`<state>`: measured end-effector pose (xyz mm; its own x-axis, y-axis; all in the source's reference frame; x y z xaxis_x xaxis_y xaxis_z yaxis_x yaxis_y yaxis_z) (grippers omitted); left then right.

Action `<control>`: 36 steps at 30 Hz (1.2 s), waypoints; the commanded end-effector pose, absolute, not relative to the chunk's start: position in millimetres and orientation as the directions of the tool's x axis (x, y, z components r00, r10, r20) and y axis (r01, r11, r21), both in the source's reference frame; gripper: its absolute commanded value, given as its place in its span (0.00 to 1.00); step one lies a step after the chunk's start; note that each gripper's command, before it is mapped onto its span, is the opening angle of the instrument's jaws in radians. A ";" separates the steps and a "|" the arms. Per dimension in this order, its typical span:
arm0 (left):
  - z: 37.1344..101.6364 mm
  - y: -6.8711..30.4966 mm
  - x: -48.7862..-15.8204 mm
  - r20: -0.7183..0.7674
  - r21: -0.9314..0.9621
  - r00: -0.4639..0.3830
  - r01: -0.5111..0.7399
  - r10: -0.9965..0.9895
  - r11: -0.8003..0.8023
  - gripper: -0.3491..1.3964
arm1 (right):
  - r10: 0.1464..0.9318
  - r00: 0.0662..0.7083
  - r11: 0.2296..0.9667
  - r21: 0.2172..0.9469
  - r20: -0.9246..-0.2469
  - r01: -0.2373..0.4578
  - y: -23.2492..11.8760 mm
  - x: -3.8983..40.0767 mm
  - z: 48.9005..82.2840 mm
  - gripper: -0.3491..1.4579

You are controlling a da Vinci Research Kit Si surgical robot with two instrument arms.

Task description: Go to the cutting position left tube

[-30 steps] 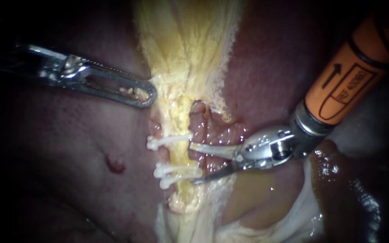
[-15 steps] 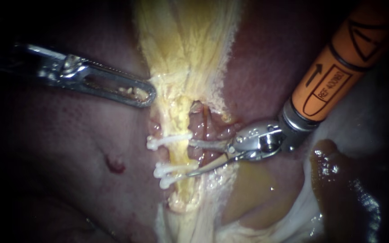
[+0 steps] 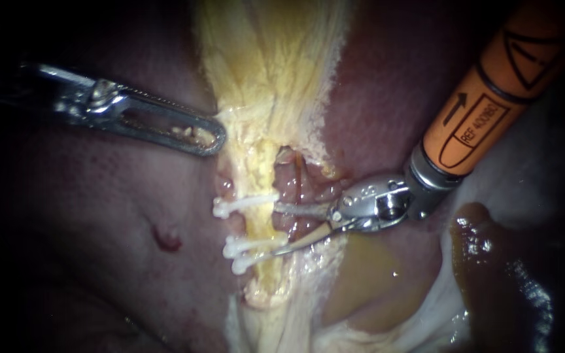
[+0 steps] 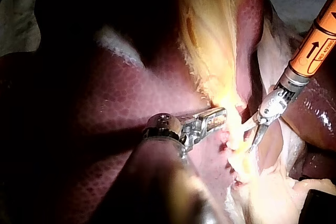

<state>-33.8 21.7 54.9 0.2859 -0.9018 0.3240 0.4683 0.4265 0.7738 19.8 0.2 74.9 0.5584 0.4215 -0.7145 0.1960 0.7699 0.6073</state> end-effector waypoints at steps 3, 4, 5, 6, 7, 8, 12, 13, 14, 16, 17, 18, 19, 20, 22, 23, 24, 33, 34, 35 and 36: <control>54.9 21.7 -33.7 0.324 0.774 0.286 0.468 -0.902 0.427 0.00 | 0.436 0.542 0.754 0.620 -0.719 0.215 0.1 20.2 74.6 0.99; 54.9 21.7 -33.7 0.324 0.774 0.286 0.468 -0.902 0.427 0.00 | 0.446 0.533 0.746 0.627 -0.719 0.222 0.0 20.4 74.4 0.99; 54.9 21.7 -33.7 0.324 0.774 0.286 0.468 -0.902 0.427 0.00 | 0.449 0.529 0.741 0.631 -0.720 0.229 0.0 20.6 74.3 0.99; 54.9 21.8 -33.7 0.324 0.774 0.286 0.468 -0.902 0.426 0.00 | 0.452 0.526 0.737 0.634 -0.720 0.236 0.0 20.8 74.1 0.99; 54.9 21.8 -33.7 0.324 0.774 0.286 0.468 -0.902 0.426 0.00 | 0.448 0.524 0.734 0.633 -0.724 0.246 -0.1 21.0 74.0 0.99; 54.9 21.8 -33.7 0.324 0.774 0.286 0.468 -0.902 0.427 0.00 | 0.450 0.523 0.728 0.637 -0.724 0.254 -0.2 21.2 73.8 0.99; 54.9 21.8 -33.7 0.324 0.774 0.286 0.468 -0.902 0.427 0.00 | 0.452 0.512 0.716 0.639 -0.730 0.281 -0.3 22.0 73.5 0.99; 54.9 21.8 -33.7 0.324 0.774 0.286 0.468 -0.902 0.426 0.00 | 0.455 0.508 0.715 0.640 -0.732 0.282 -0.4 22.1 73.4 0.99; 54.9 21.8 -33.7 0.324 0.774 0.286 0.468 -0.902 0.426 0.00 | 0.455 0.502 0.716 0.638 -0.735 0.285 -0.4 22.3 73.4 0.99; 55.0 21.8 -33.7 0.324 0.774 0.286 0.468 -0.902 0.426 0.00 | 0.453 0.499 0.715 0.636 -0.738 0.291 -0.3 22.7 73.4 0.98; 55.0 21.8 -33.8 0.324 0.774 0.286 0.468 -0.902 0.426 0.00 | 0.455 0.497 0.715 0.636 -0.739 0.292 -0.3 23.0 73.4 0.98; 55.0 21.8 -33.8 0.324 0.774 0.286 0.468 -0.902 0.426 0.00 | 0.459 0.490 0.714 0.636 -0.741 0.292 -0.2 23.3 73.4 0.98; 55.0 21.8 -33.8 0.324 0.774 0.286 0.468 -0.902 0.426 0.00 | 0.468 0.484 0.711 0.641 -0.739 0.290 -0.1 23.7 73.5 0.98; 55.0 21.9 -33.8 0.324 0.774 0.286 0.468 -0.902 0.426 0.00 | 0.473 0.477 0.710 0.641 -0.741 0.291 -0.1 23.9 73.5 0.98; 55.1 21.9 -33.8 0.324 0.774 0.286 0.468 -0.902 0.426 0.00 | 0.483 0.467 0.706 0.645 -0.741 0.292 0.0 24.3 73.5 0.98; 55.1 21.9 -33.7 0.324 0.774 0.286 0.468 -0.902 0.426 0.00 | 0.492 0.459 0.702 0.649 -0.740 0.294 0.0 24.5 73.5 0.98; 55.1 21.9 -33.7 0.324 0.774 0.286 0.468 -0.902 0.427 0.00 | 0.498 0.456 0.698 0.653 -0.738 0.295 0.0 24.7 73.5 0.98; 55.3 22.0 -33.8 0.324 0.774 0.286 0.467 -0.902 0.427 0.00 | 0.551 0.414 0.665 0.681 -0.725 0.308 -0.2 26.4 72.8 0.97; 55.3 22.0 -33.7 0.324 0.774 0.286 0.468 -0.902 0.427 0.00 | 0.558 0.409 0.661 0.685 -0.722 0.307 -0.3 26.6 72.7 0.97; 55.4 22.1 -33.7 0.324 0.774 0.287 0.467 -0.902 0.426 0.00 | 0.568 0.401 0.656 0.689 -0.719 0.307 -0.3 27.0 72.6 0.97; 55.4 22.1 -33.7 0.324 0.774 0.287 0.467 -0.902 0.426 0.00 | 0.573 0.400 0.652 0.693 -0.715 0.306 -0.3 27.3 72.5 0.97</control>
